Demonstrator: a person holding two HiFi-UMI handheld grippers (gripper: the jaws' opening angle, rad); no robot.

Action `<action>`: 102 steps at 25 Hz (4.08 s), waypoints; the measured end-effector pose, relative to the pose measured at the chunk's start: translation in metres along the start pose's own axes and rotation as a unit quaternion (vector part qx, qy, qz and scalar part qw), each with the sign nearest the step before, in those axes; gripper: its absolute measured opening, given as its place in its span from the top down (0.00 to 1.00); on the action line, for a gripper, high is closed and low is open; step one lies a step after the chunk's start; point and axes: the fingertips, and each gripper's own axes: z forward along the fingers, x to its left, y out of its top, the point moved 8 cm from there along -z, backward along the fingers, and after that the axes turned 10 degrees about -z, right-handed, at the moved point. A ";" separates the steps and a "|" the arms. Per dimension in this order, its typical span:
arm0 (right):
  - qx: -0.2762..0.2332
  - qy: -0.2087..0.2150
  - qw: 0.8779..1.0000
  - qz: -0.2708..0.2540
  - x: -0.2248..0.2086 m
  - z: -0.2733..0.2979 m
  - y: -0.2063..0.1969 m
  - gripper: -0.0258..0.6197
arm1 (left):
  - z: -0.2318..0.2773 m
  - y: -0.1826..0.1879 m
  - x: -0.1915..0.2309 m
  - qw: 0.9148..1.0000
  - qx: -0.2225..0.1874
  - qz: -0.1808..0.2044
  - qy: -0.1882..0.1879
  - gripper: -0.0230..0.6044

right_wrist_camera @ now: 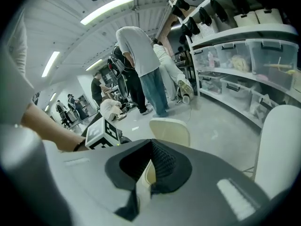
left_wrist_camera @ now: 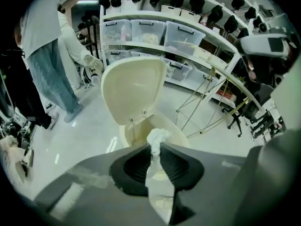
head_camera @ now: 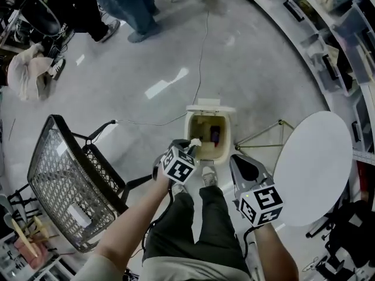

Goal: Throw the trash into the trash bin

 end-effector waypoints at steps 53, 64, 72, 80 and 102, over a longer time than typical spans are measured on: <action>-0.194 0.107 0.951 -0.217 0.167 -0.150 0.280 0.96 | -0.457 0.027 -0.012 0.933 -0.347 -0.022 0.092 0.79; -0.324 0.167 0.891 -0.271 0.266 -0.208 0.374 0.96 | -0.625 -0.018 -0.028 0.855 -0.482 -0.040 0.189 0.84; -0.371 0.244 0.859 -0.256 0.321 -0.238 0.397 0.96 | -0.710 -0.062 -0.042 0.805 -0.537 -0.043 0.249 0.92; -0.375 0.268 0.843 -0.277 0.346 -0.248 0.398 0.96 | -0.720 -0.084 -0.047 0.799 -0.546 -0.055 0.246 0.96; -0.256 0.332 0.863 -0.282 0.381 -0.144 0.355 0.96 | -0.700 -0.197 0.044 0.791 -0.438 -0.205 0.376 0.47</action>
